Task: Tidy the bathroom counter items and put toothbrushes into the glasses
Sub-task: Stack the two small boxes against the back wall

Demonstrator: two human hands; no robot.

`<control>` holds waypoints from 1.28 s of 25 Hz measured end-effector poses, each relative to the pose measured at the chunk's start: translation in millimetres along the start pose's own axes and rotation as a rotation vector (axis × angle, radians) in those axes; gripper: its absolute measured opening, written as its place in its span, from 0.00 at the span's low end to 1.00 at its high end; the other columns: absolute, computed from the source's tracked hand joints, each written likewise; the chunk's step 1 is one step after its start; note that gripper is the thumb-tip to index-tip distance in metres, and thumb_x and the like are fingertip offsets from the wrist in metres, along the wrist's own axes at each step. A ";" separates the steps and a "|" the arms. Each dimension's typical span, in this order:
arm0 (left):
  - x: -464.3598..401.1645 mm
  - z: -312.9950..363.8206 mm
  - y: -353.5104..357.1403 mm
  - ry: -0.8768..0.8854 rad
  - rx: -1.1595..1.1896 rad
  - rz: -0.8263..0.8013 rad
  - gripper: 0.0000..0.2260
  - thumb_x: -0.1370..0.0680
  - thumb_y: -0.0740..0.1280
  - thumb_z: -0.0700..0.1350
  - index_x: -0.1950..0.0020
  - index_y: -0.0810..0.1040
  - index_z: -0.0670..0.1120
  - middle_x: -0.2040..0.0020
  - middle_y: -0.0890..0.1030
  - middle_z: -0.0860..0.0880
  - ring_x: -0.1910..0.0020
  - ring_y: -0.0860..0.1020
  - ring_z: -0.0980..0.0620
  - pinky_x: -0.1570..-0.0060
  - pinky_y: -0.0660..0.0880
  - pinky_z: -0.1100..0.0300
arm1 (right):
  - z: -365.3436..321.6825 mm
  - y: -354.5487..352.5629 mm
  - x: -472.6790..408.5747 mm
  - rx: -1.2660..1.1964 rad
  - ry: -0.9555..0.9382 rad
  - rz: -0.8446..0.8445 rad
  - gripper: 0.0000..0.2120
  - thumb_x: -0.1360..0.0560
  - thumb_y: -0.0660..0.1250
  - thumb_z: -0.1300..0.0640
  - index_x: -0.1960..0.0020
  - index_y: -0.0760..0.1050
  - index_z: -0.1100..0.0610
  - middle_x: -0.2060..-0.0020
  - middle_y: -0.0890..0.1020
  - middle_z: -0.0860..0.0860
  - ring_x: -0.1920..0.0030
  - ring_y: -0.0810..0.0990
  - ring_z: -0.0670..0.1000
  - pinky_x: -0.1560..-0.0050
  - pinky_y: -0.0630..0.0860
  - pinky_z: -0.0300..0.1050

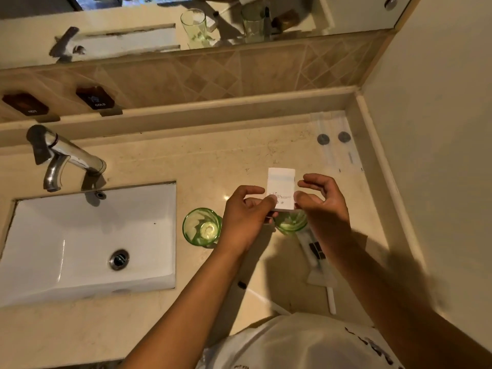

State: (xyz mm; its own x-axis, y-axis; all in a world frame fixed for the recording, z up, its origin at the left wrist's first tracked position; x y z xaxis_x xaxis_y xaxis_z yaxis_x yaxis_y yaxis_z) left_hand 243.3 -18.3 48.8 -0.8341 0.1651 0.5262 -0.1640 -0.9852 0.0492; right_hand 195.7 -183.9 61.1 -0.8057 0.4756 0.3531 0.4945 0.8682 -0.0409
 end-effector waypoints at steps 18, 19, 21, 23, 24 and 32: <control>-224.5 36.1 100.5 -0.032 -0.419 0.035 0.13 0.26 0.68 0.40 0.63 0.84 0.56 0.61 0.87 0.52 0.56 0.86 0.47 0.48 0.82 0.44 | 31.7 -15.4 -230.1 0.210 0.005 0.127 0.18 0.26 0.68 0.66 0.38 0.80 0.53 0.45 0.84 0.48 0.47 0.84 0.46 0.50 0.83 0.43; -234.0 35.8 104.5 -0.033 -0.420 0.027 0.13 0.26 0.68 0.40 0.63 0.84 0.57 0.60 0.87 0.53 0.56 0.86 0.48 0.48 0.82 0.44 | 32.2 -14.2 -239.2 0.217 -0.002 0.128 0.18 0.26 0.69 0.66 0.38 0.80 0.54 0.44 0.83 0.47 0.48 0.84 0.44 0.50 0.83 0.42; -252.2 33.6 109.4 -0.027 -0.410 0.015 0.10 0.27 0.67 0.42 0.58 0.86 0.53 0.57 0.88 0.52 0.54 0.86 0.48 0.46 0.82 0.44 | 32.9 -12.7 -255.5 0.273 -0.037 0.138 0.17 0.26 0.71 0.65 0.39 0.80 0.54 0.44 0.83 0.47 0.47 0.84 0.42 0.50 0.82 0.39; -267.7 31.7 112.6 -0.013 -0.389 0.002 0.12 0.30 0.65 0.45 0.53 0.87 0.50 0.56 0.88 0.51 0.53 0.86 0.47 0.46 0.82 0.43 | 33.8 -11.2 -268.0 0.350 -0.087 0.152 0.17 0.25 0.71 0.63 0.38 0.79 0.54 0.42 0.82 0.49 0.45 0.83 0.45 0.48 0.82 0.40; -272.8 30.4 113.8 -0.017 -0.377 0.000 0.14 0.31 0.64 0.46 0.52 0.87 0.50 0.56 0.88 0.50 0.52 0.86 0.46 0.46 0.81 0.42 | 34.2 -11.2 -272.5 0.379 -0.111 0.158 0.16 0.25 0.70 0.62 0.37 0.78 0.54 0.41 0.82 0.50 0.44 0.83 0.46 0.47 0.83 0.41; -285.4 23.6 119.9 -0.034 -0.374 -0.021 0.16 0.30 0.62 0.47 0.49 0.87 0.51 0.55 0.88 0.53 0.52 0.86 0.50 0.45 0.82 0.46 | 35.3 -11.8 -277.3 0.536 -0.381 0.167 0.16 0.23 0.67 0.59 0.36 0.78 0.62 0.42 0.82 0.56 0.45 0.82 0.50 0.48 0.80 0.35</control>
State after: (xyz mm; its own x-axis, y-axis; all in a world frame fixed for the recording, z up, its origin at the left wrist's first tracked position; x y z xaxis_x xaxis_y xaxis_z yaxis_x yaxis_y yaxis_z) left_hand 474.2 -184.7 -75.4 -0.8116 0.1774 0.5567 -0.3673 -0.8958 -0.2502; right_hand 401.8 -321.0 -69.2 -0.8397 0.5410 -0.0481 0.4716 0.6823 -0.5586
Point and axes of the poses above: each hand's wrist, its own x-axis away from the middle knuckle, its own y-axis out of the palm, z = x × y, the point moved 6 cm from there along -x, towards the middle knuckle
